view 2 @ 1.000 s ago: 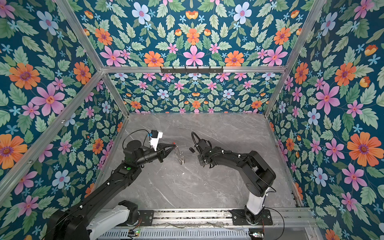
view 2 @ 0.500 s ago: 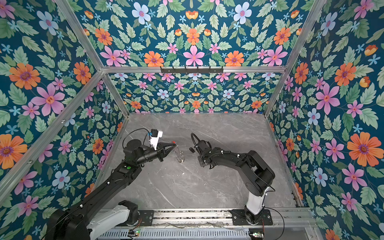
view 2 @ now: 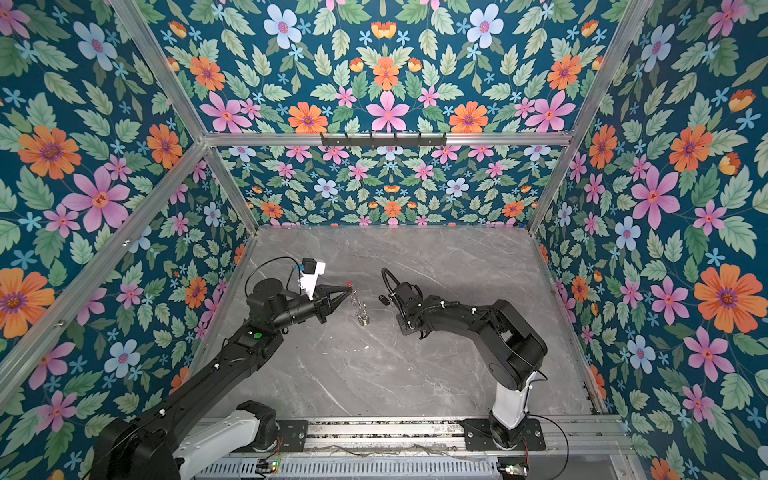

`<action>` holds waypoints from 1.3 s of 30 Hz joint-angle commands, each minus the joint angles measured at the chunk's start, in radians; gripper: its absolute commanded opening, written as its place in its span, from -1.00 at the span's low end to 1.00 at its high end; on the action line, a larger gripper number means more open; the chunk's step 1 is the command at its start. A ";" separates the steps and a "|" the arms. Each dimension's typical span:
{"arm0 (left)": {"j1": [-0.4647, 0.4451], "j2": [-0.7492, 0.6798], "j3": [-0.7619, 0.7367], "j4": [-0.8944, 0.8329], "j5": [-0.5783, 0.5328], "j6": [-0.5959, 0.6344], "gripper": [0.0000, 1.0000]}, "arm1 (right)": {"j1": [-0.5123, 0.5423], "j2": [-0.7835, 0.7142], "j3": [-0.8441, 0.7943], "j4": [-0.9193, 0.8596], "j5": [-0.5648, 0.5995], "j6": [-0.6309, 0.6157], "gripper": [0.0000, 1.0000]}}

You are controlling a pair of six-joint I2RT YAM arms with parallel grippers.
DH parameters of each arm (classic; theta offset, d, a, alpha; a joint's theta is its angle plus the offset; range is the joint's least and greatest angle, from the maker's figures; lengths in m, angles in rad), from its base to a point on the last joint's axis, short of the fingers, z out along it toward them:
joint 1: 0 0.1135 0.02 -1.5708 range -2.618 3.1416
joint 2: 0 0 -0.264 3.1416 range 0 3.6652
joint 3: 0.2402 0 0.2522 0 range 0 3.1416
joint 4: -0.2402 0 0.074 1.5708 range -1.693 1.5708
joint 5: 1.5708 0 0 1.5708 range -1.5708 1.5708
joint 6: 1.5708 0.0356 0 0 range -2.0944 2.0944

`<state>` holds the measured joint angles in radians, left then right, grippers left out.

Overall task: Put the keys on the keyring
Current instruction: 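Close the right gripper on the lilac-tagged key's ring, then lift the lilac-tagged key with the right gripper toward the left-held keyring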

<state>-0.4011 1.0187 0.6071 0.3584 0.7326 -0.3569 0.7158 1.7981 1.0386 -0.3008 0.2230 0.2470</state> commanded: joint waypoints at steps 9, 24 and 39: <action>0.001 -0.014 0.004 0.019 0.007 0.013 -1.00 | 0.001 -0.033 0.001 -0.030 0.050 -0.014 -1.00; -0.001 -0.009 0.006 0.258 0.120 0.099 -1.00 | -0.078 -0.480 0.003 -0.019 -0.246 -0.203 -1.00; -0.009 0.255 0.110 0.711 0.178 -0.294 -1.00 | -0.130 -0.521 0.259 -0.048 -0.855 -0.176 -1.00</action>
<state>-0.4057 1.2526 0.7063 0.9073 0.9001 -0.5350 0.5861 1.2583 1.2659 -0.3405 -0.5232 0.0727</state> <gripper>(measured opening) 0.050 0.055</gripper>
